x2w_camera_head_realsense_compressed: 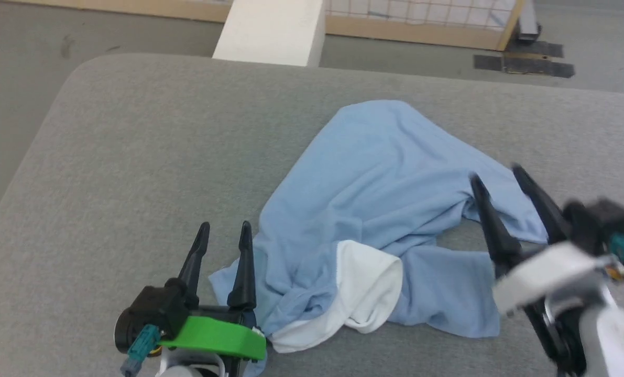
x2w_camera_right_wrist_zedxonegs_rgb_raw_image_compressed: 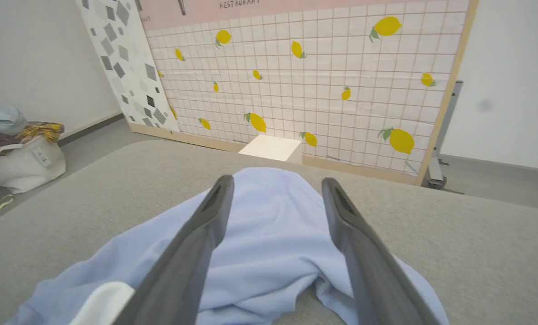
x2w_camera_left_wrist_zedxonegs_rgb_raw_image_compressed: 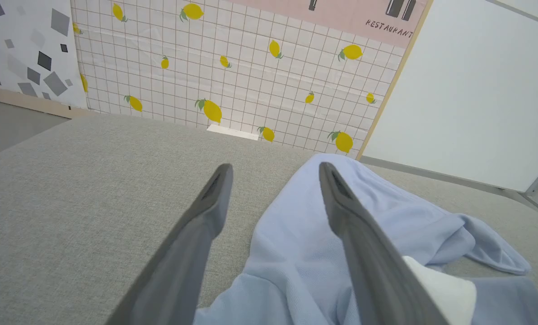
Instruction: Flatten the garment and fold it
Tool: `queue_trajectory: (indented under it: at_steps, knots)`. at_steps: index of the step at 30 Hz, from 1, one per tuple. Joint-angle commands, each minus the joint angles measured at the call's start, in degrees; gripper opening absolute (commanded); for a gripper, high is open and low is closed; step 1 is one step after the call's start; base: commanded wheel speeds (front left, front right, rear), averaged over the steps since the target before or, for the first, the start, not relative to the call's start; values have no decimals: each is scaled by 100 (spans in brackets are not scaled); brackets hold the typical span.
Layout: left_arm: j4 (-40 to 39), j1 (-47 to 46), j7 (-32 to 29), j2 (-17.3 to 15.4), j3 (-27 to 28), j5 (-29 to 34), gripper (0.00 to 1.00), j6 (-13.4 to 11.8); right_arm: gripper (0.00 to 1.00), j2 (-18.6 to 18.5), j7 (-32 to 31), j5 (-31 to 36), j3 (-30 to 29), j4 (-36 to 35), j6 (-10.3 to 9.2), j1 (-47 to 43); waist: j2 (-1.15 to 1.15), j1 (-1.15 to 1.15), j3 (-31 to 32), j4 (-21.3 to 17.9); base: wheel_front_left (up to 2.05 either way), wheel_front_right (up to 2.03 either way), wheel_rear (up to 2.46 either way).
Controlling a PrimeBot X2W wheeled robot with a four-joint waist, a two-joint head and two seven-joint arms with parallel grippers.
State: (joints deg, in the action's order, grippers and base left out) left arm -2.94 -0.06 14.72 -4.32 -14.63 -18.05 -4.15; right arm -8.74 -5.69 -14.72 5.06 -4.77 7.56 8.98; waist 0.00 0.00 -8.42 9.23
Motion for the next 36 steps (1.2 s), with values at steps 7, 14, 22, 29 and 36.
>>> queue_trajectory:
  at_steps: [7,14,22,29,36]
  knots:
    - [-170,229,7,-139,91,32,100,-74,100,520,-531,586,-436,-481,-8,-1518,0,0,16,-521,0,0,0]
    - [-146,63,10,-107,-16,35,100,-44,100,566,-1052,756,-287,-146,-8,-1415,0,0,-215,-428,0,0,0]
    - [-10,-112,17,-44,-102,32,100,-50,23,452,-1718,900,-223,798,-8,-915,0,0,-419,-94,0,0,0]
    - [-48,-37,25,-11,-24,35,100,-131,0,409,-1772,794,-512,616,-8,-688,0,0,-405,-67,0,0,0]
    - [-131,3,27,-23,61,79,100,-150,0,18,-1888,844,-1804,-253,-8,-427,0,0,-348,-337,0,0,0]
